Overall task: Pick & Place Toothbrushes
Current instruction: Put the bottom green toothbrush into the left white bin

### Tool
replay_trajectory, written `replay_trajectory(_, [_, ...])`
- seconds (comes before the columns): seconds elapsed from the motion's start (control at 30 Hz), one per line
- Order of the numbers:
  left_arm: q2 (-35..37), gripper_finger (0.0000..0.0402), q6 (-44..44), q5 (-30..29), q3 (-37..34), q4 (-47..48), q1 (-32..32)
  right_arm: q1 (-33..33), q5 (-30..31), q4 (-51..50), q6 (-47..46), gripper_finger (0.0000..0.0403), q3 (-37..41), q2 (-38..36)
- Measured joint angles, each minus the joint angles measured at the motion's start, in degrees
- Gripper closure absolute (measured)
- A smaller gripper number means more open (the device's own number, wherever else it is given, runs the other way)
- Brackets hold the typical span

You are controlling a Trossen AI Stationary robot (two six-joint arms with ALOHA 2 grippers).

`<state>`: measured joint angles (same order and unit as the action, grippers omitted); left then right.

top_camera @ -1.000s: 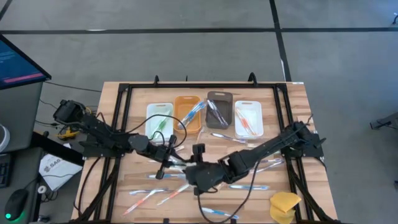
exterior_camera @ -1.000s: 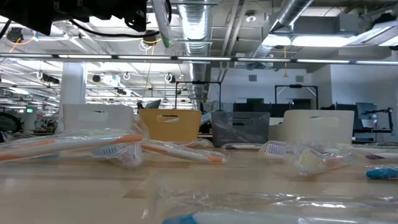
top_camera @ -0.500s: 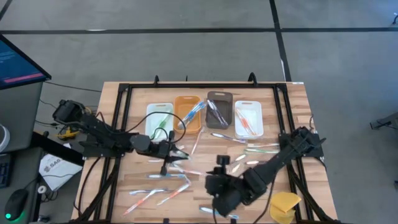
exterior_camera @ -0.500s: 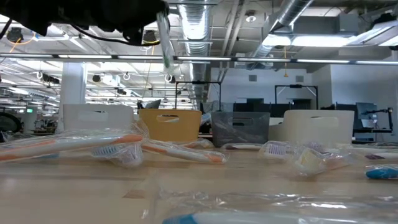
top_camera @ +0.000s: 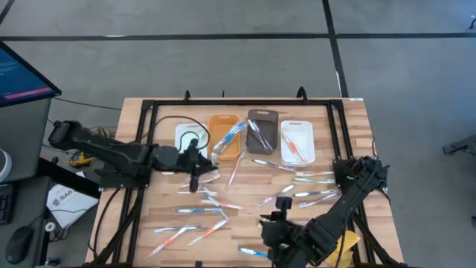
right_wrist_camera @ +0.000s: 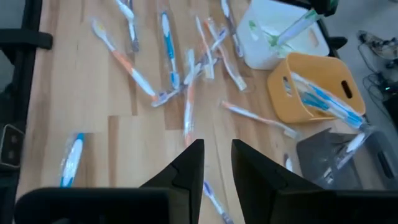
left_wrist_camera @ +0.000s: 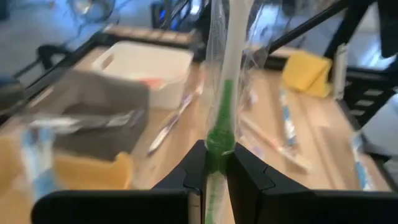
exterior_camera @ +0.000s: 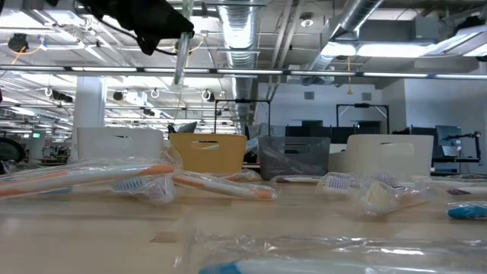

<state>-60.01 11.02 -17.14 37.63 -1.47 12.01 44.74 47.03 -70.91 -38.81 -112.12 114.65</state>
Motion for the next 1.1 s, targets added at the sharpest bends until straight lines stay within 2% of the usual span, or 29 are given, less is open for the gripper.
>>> replay_trajectory(0.3, [-1.3,0.0373,8.1,-0.1,16.5,35.0,-6.5,-0.5,1.0,-0.7,0.2,0.0329,0.0,0.0])
replay_trajectory(0.4, [-1.4,0.0373,8.9,4.7,18.9,43.0,-11.5,-0.6,1.0,-0.7,0.2,0.0329,0.0,0.0])
replay_trajectory(0.53, [-1.5,0.0372,10.7,14.3,19.4,45.9,-20.1,-0.6,1.0,-0.7,0.2,0.0329,0.0,0.0])
replay_trajectory(0.6, [-2.4,0.0372,10.3,16.7,19.5,46.5,-24.1,-0.6,1.0,-0.7,0.2,0.0329,0.0,0.0])
replay_trajectory(0.73, [-5.1,0.0372,9.3,17.6,19.4,48.1,-30.2,-0.7,1.0,-0.7,0.2,0.0329,0.0,0.0])
replay_trajectory(0.83, [-7.9,0.0372,9.2,20.8,19.4,49.1,-33.6,-1.0,1.0,-0.8,0.2,0.0329,0.0,0.0])
replay_trajectory(1.1, [-17.0,0.0371,9.2,22.0,19.4,54.9,-36.9,-1.4,1.0,-1.4,0.2,0.0329,0.0,0.0])
